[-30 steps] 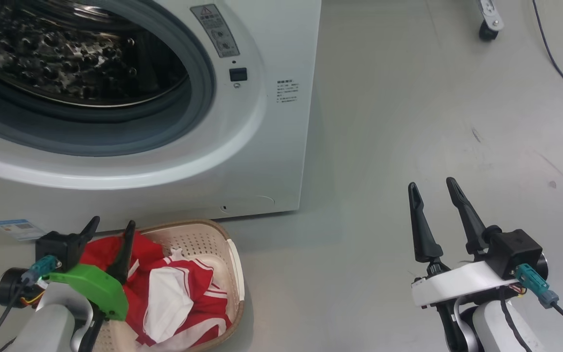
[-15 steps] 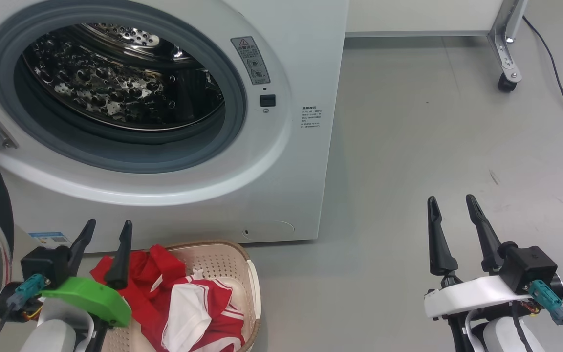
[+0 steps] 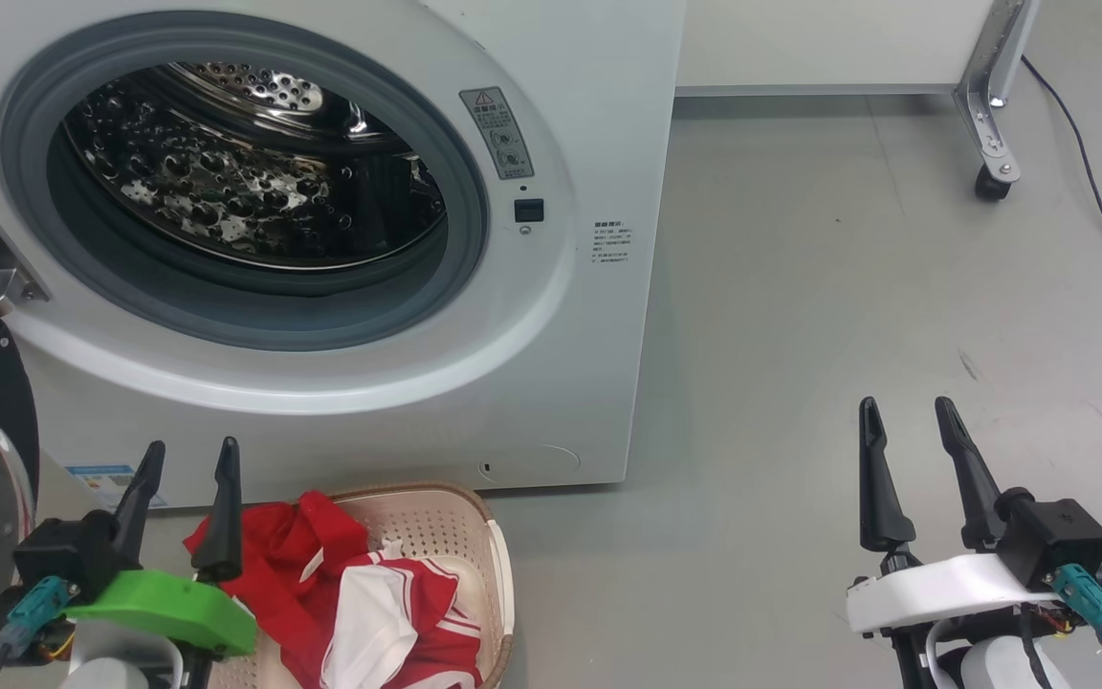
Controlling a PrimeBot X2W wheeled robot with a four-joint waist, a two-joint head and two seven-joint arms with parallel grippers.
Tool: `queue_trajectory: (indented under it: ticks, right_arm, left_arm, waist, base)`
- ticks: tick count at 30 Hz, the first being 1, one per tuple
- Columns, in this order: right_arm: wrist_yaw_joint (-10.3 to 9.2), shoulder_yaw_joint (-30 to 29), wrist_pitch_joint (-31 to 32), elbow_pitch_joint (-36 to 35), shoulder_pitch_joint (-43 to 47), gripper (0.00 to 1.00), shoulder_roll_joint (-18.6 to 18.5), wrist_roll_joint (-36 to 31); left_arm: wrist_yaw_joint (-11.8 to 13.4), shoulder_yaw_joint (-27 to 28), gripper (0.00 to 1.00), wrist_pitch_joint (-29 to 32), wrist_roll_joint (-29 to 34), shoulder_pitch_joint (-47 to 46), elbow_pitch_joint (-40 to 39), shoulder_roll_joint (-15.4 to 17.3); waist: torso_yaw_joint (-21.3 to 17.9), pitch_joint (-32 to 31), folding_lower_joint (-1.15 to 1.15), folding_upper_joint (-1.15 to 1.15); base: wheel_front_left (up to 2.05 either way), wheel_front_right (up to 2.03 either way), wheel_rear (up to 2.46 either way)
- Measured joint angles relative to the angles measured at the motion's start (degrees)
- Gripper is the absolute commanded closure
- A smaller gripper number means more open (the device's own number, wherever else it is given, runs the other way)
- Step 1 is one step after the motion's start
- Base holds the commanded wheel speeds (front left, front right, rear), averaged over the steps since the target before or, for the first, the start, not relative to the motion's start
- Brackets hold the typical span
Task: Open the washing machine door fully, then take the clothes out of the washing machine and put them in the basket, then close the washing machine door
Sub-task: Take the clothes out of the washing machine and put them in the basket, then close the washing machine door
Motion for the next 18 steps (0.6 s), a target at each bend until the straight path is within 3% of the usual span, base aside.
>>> queue_trajectory:
  ticks: [18]
  right_arm:
    - [0.41, -0.9, 0.0, -0.8, 0.8, 0.00, 0.2, -0.1]
  left_arm:
    - [0.0, 2.1, 0.00, 0.0, 2.8, 4.2, -3.4, -1.6]
  waist:
    - [-0.2, -0.1, 0.00, 0.00]
  base:
    - [0.00, 0.00, 0.00]
